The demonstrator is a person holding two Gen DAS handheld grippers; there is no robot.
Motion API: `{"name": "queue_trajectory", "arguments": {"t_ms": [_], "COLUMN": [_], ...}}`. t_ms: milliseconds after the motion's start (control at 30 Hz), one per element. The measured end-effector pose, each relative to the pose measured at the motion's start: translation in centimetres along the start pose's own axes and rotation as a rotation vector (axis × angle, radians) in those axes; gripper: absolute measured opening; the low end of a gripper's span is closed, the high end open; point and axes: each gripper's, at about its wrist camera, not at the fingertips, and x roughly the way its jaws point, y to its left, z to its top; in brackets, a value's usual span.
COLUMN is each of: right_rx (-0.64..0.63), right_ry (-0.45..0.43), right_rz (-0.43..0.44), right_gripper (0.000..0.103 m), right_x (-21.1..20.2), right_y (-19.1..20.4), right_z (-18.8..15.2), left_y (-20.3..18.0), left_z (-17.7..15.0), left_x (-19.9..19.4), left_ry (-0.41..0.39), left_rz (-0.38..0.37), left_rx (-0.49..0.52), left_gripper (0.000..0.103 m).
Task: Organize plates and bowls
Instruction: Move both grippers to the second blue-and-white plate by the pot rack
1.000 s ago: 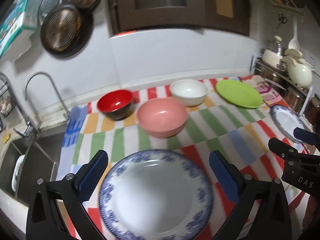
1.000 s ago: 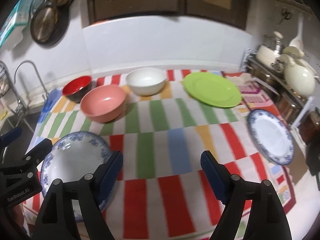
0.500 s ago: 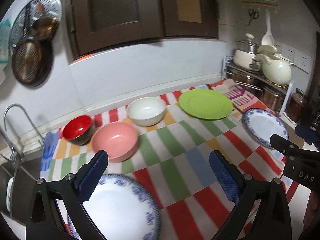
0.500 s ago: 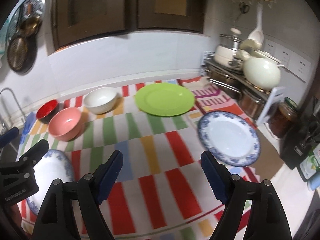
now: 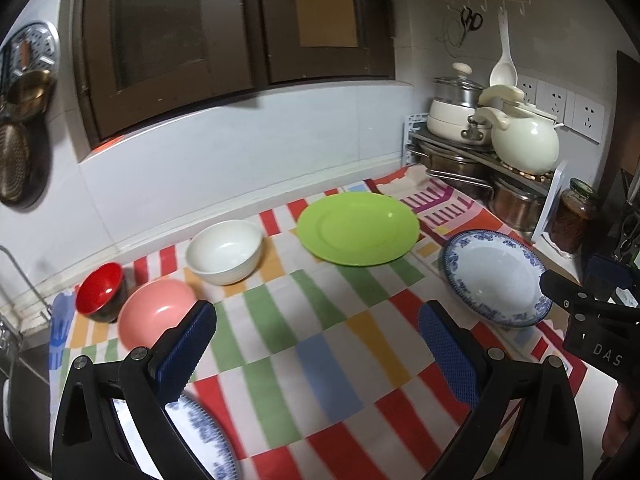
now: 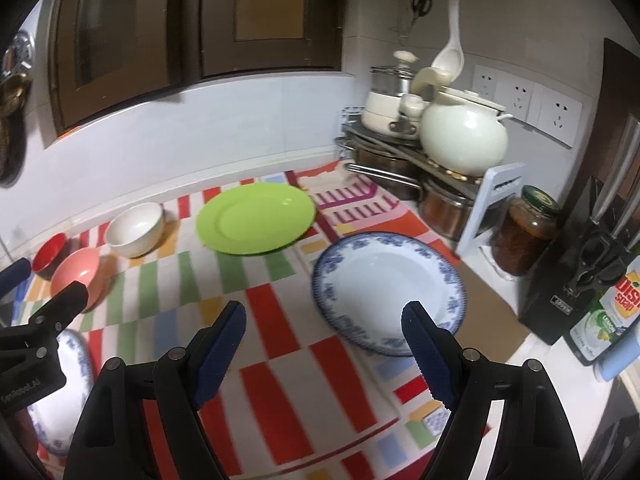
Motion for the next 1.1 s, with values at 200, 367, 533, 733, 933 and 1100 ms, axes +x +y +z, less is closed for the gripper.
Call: {"name": "queue_trajectory", "arguments": {"t_ms": [200,367,533,733,933,1100], "right_rx": [0.014,0.070,0.117,0.178,0.229,0.246], "right_ry": [0.009,0.015,0.043,0.073,0.110,0.135], "right_rz": [-0.019,-0.059,-0.089,-0.127,-0.166,-0.186], "right_gripper": [0.081,0.081,0.081,0.081,0.081,0.081], "right_x": [1.7,3.2,5.0,7.2,9.7,11.9], "right_y": [-2.9,-5.9,-8.5,-11.4,-13.9,-14.9], "right_z": [0.9,1.0,0.9,0.6,0.1,-0.2], "left_y": [-3.3,-6.0,-8.7,-11.7,-13.7,-15.3], "left_z": [1.6,2.5,3.4,4.0,4.3,4.2], "left_x": [2.5,4.4,6.6,9.5,12.9,15.8], "left_ry": [0.038,0.055,0.074,0.107,0.173,0.222], "left_rz": [-0.030,-0.052,-0.084,-0.114,-0.139,-0.157], "left_rx": [0.035,0.074,0.100,0.137,0.158,0.174], "left_gripper": [0.103,0.103,0.103,0.102,0.099,0.096]}}
